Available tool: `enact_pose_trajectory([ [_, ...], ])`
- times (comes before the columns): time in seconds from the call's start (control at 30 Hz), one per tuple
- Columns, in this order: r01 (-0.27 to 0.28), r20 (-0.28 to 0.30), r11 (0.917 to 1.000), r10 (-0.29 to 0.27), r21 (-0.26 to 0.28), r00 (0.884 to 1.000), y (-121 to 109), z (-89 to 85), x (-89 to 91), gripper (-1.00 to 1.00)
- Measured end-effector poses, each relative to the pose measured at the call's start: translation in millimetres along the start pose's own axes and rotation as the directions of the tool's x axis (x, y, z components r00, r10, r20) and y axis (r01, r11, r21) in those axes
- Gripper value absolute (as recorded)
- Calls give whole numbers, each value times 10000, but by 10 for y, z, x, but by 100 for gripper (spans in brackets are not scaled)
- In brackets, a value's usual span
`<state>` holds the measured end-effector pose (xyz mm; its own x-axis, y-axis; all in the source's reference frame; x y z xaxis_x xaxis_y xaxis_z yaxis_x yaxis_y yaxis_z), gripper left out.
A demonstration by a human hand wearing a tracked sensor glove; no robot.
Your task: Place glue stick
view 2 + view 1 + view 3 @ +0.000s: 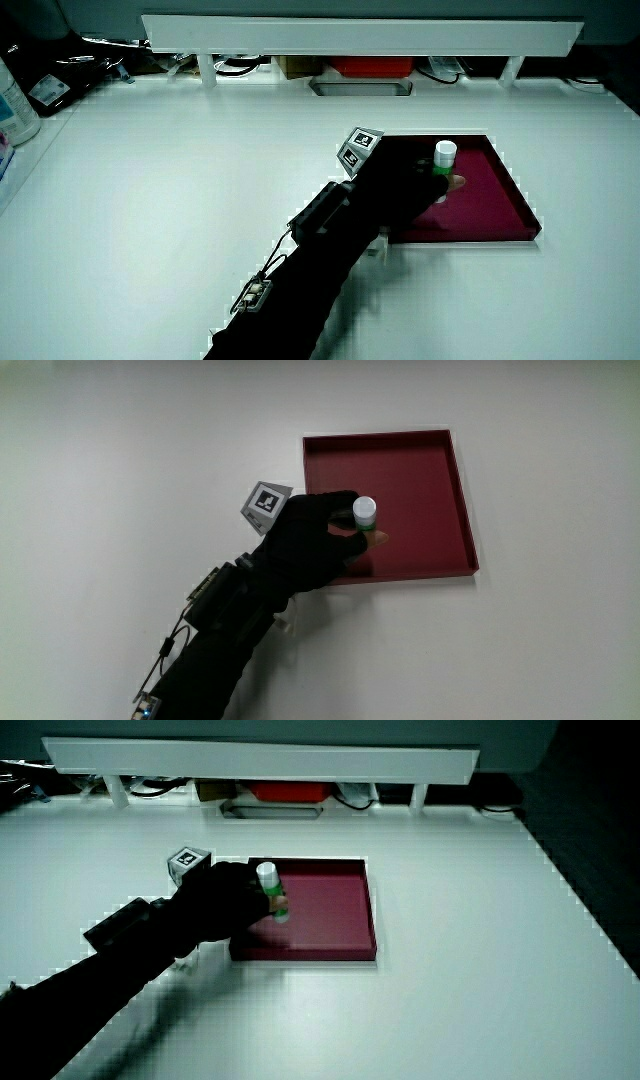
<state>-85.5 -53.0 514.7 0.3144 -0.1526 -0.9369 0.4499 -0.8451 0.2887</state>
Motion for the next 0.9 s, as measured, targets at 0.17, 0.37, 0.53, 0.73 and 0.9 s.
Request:
enact_pose_trajectory([
  [0.17,-475,-289,9988,472,-100,9985,76,-98,-100,0],
  [0.37,-1061,-814,9942,1045,-159,9912,135,-179,-155,0],
  [0.53,-1180,-1943,9925,1096,-322,9748,190,-237,-99,0],
  [0.73,-1112,-2750,9932,978,-333,9565,185,-322,-60,0],
  [0.9,-1021,-2716,9943,904,-292,9582,169,-339,-71,0],
])
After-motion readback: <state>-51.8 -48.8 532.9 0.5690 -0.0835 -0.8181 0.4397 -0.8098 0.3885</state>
